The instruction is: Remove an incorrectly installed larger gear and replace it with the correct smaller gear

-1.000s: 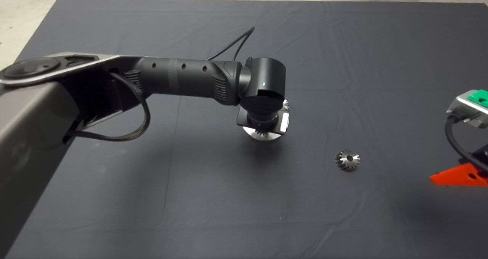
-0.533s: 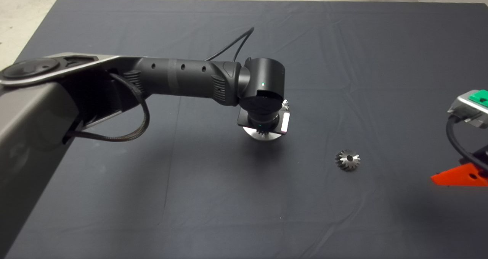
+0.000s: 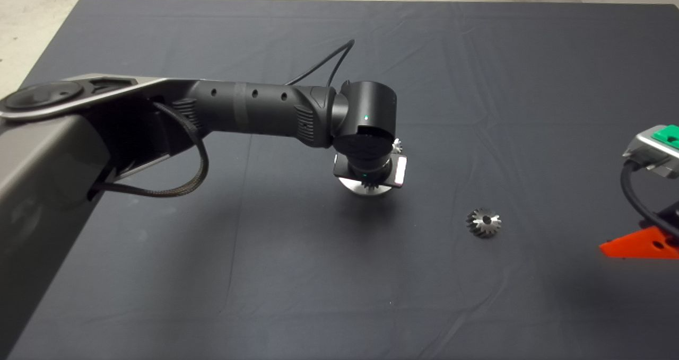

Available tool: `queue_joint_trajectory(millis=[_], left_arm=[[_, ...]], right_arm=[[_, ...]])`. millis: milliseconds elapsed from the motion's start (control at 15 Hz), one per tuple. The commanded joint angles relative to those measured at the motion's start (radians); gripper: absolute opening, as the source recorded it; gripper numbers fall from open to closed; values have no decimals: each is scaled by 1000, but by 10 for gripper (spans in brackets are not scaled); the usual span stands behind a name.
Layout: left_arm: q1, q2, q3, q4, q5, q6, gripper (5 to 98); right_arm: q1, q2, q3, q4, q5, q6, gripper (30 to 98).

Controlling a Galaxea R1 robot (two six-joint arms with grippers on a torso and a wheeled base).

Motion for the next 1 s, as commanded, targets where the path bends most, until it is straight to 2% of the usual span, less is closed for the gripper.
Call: queue_joint_trajectory(millis=[0,467,933], left_arm=[[-15,3,35,3,-7,-8,314],[-15,3,26,6,16,-2,314],[-15,3,10,7,12,6,313]], right_arm=[[15,-1,3,34,1,6,681],[15,-2,4,34,1,6,681],[15,-6,4,34,1,9,681]])
